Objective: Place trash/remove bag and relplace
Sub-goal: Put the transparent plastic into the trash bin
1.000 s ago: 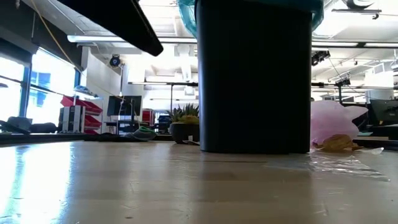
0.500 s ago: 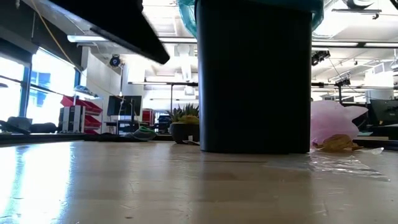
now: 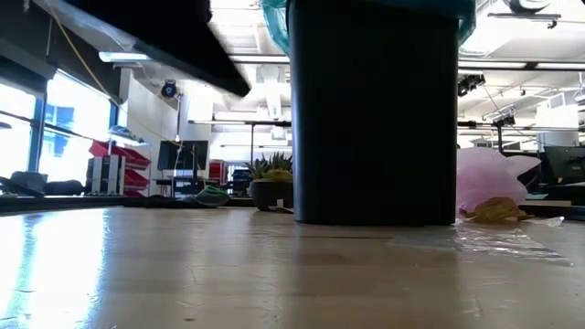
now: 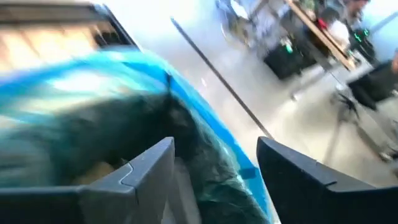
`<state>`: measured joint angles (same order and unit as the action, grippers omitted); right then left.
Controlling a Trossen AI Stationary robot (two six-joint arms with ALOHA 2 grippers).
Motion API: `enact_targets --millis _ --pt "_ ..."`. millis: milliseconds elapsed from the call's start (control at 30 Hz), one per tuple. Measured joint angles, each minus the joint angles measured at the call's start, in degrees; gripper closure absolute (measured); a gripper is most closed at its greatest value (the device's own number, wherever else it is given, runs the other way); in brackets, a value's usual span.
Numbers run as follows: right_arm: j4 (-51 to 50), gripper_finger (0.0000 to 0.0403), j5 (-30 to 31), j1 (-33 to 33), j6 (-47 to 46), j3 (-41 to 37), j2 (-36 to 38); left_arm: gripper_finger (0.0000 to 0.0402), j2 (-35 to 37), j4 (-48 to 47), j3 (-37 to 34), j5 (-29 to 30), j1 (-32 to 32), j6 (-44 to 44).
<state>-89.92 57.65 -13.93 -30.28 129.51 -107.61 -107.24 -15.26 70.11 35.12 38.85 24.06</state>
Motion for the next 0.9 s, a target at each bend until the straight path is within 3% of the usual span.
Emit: enact_targets --millis 167,333,533,667,800,900 --pt "0.3 0.0183 0.8 -10.3 -4.3 3.0 0.1 0.0243 -1.9 11.2 0.0 -2.1 -1.4 -8.0" --pt "0.0 0.0194 -2.7 -22.2 -12.4 2.8 -1.5 0.0243 -5.6 23.7 0.0 -6.3 -4.5 -18.4" --pt "-0.1 0.0199 -1.6 -34.0 -24.6 2.7 -6.8 0.0243 -9.2 31.6 0.1 -12.3 -11.0 -21.2" --pt "0.0 0.0199 -0.6 -38.6 -30.6 2.7 -11.1 0.0243 -11.1 34.2 0.1 -18.0 -15.2 -21.7" --pt "-0.1 0.0199 -0.5 -41.0 -35.3 2.7 -14.7 0.0243 -14.0 38.5 0.2 -27.5 -18.5 -25.5" --pt "-0.1 0.0199 -0.5 -41.9 -38.5 2.7 -17.2 0.0243 -16.5 38.5 1.6 -29.9 -19.6 -28.1"
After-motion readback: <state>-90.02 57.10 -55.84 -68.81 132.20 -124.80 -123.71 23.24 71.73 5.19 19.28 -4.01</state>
